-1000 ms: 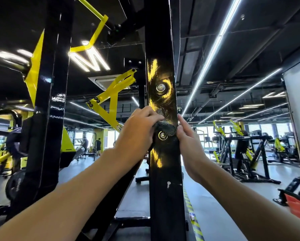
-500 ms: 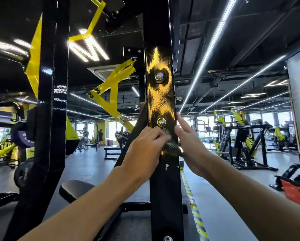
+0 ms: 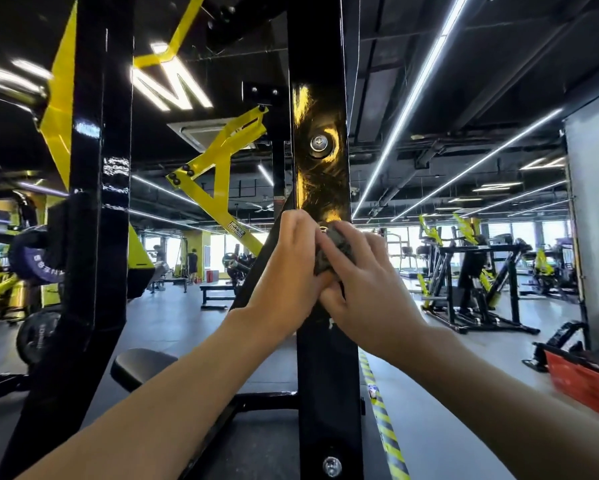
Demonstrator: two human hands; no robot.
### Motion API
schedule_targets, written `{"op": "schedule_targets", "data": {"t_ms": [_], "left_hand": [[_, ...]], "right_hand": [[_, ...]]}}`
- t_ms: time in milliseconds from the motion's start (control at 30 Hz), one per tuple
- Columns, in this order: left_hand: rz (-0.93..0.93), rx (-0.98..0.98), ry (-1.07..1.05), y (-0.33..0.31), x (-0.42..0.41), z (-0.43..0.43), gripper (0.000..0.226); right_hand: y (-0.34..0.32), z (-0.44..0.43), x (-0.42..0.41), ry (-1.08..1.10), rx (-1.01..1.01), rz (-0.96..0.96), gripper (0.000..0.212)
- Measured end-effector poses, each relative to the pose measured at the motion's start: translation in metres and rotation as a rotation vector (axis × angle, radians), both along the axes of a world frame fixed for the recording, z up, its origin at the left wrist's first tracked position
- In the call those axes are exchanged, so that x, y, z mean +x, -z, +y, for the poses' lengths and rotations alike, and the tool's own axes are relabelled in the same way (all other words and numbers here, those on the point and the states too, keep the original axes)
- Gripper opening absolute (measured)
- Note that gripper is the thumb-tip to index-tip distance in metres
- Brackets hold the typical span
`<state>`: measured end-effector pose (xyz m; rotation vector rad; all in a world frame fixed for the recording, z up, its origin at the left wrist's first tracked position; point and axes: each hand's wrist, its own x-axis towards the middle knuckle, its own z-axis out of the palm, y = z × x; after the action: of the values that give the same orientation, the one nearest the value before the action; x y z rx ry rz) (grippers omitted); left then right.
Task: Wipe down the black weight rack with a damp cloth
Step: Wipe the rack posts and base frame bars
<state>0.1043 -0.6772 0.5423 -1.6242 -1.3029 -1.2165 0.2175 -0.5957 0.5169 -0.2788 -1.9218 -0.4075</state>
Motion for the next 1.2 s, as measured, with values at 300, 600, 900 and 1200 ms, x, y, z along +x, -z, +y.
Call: {"op": "schedule_targets", "data": {"t_ms": [300,600,900,1200], "left_hand": [[-0.174,-0.303,0.302,-0.004,-0.016,-0.023,0.056],[-0.029,-0.266,-0.101,0.000,-0.020,-0.024,0.075],[-0.264,-0.286,0.139,0.014,-0.029,-0.013,0.077],[-0.534,-0.284,0.386,0.036,-0.032,0.002,0.076]], "right_hand": [[0.000,0.010,-0.006,0.205,0.186,0.017,0.058],[-0.030,0.010,0.007,0.081,0.280,0.089,0.021],[-0.049,0.015,-0.012,0.079,0.297,0.215,0.020],[0.011,0.015,-0.006,0.204,0.292,0.151,0.036]]}}
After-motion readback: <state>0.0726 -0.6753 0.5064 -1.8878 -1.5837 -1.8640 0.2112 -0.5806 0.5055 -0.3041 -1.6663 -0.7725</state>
